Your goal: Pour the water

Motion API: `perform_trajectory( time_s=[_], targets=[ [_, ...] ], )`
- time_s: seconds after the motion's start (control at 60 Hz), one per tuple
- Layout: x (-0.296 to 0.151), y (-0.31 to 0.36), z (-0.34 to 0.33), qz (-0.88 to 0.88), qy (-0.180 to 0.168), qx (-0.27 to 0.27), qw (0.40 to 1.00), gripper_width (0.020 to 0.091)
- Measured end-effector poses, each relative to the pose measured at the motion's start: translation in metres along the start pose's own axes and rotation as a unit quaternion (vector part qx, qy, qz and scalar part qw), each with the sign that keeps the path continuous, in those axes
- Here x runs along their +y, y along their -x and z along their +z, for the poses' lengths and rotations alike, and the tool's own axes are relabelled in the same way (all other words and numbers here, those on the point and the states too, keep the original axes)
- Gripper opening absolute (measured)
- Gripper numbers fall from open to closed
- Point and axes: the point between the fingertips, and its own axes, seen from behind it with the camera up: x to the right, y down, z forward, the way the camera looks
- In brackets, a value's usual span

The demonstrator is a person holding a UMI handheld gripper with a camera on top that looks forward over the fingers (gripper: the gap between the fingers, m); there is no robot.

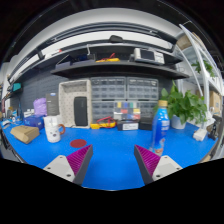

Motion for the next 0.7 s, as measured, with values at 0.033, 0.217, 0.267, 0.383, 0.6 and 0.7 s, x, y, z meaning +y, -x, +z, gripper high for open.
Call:
perform_trajectory(
  time_s=[0.033,0.217,0.267,0.383,0.6,0.7],
  targets=[
    [-0.002,-0.010,-0.001,0.001,-0.001,0.012,1.000,0.0855],
    [-0.028,-0.060,0.025,-0.024,-0.021,0.080,0.996,0.0848],
    [-0.039,-0.065,0.042,-0.035,-0.026,0.089,0.995,0.0842],
    [-0.057,-0.068,0.094,-0.047,-0.041,0.081,0.995,0.0844],
    [-0.081,-0.048,0.168,-0.039,-0.039,0.078,0.995,0.0801],
    [-0.094,-0.029,0.190,-0.041,-0.038,0.072,0.996,0.0651]
  ],
)
